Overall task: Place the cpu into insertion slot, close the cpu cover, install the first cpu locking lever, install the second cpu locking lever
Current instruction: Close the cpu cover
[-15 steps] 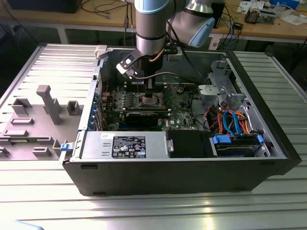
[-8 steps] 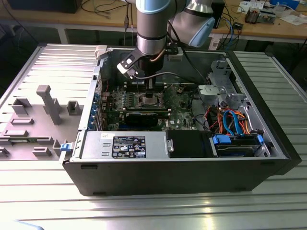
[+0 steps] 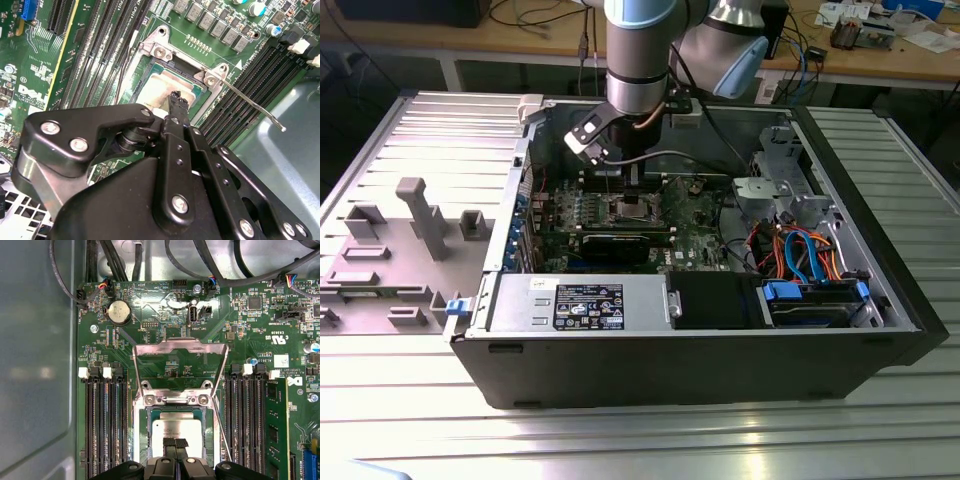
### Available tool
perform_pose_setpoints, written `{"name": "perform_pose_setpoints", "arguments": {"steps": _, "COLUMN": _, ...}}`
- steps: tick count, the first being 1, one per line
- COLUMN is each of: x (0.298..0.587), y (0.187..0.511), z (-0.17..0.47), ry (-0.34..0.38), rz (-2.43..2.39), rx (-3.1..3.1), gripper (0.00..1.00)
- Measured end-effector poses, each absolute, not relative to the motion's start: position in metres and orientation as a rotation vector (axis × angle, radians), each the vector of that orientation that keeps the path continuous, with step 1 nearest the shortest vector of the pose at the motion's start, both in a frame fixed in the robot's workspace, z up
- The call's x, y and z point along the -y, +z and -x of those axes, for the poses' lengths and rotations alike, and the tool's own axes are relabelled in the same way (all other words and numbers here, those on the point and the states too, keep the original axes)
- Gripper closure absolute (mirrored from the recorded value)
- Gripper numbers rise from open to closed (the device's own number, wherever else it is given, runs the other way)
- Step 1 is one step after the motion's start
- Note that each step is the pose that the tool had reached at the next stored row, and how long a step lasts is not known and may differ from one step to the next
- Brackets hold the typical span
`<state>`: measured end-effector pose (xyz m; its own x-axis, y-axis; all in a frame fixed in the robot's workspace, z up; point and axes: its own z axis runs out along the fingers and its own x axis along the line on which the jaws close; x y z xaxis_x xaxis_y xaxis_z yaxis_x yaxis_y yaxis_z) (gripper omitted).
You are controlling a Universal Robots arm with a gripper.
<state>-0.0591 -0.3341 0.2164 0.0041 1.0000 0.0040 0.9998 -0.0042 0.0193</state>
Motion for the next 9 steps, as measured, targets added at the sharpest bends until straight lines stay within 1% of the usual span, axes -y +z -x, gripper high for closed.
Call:
{"name": "perform_pose_setpoints", "arguments": {"steps": 6, "x": 0.334, "y": 0.218, "z": 0.059, "ry": 0.025, "rz": -2.218, "rx": -2.209, "gripper": 0.89}}
{"name": "perform_pose_setpoints", "arguments": {"steps": 9, "x": 0.334, "y": 0.237, "z": 0.059, "ry": 0.026, "rz": -2.218, "rx": -2.209, "gripper": 0.89}}
